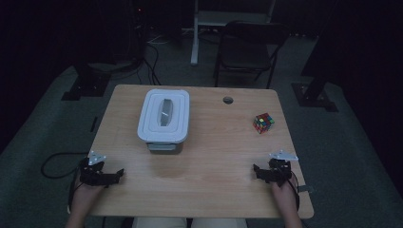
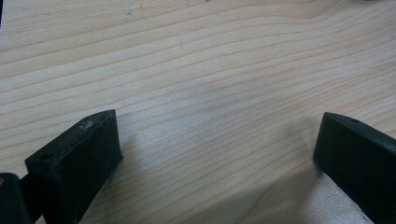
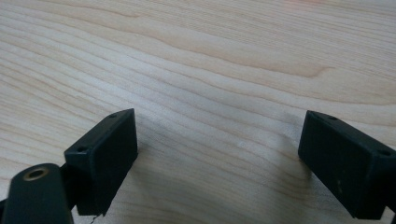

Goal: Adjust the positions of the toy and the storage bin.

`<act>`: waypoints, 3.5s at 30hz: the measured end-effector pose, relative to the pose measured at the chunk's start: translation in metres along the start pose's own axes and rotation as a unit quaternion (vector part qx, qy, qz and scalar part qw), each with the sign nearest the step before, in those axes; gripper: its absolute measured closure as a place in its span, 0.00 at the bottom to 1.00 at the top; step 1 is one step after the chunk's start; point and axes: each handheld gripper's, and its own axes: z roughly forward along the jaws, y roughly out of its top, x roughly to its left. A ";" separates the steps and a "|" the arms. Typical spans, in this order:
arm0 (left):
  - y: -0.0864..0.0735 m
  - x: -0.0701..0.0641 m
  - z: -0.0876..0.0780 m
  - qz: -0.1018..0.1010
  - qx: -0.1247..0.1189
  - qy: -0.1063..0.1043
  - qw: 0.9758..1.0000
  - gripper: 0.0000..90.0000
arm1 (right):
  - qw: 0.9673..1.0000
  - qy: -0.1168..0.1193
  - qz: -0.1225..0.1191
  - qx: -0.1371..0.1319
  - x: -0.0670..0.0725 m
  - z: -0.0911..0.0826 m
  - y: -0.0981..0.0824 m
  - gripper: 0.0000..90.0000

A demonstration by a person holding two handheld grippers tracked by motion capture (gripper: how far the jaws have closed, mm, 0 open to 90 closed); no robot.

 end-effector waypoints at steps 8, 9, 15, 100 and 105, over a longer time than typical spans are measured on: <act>0.000 0.000 0.000 0.003 0.001 -0.002 1.000 0.02 | 1.000 0.001 0.000 0.000 0.000 0.000 0.000 0.13; 0.000 0.000 0.000 0.003 0.001 -0.001 1.000 0.02 | 1.000 0.001 0.000 0.000 0.000 0.000 0.000 0.13; 0.002 -0.003 0.001 0.001 -0.001 -0.013 1.000 0.02 | 1.000 -0.003 0.003 0.000 0.001 0.000 0.000 0.13; 0.137 0.019 0.101 -0.009 -0.051 -0.041 0.998 0.02 | 0.992 0.114 -0.041 -0.044 0.146 0.145 0.164 0.13; 0.146 0.019 0.103 -0.007 -0.053 -0.039 0.998 0.02 | 0.992 0.112 -0.041 -0.049 0.152 0.148 0.172 0.16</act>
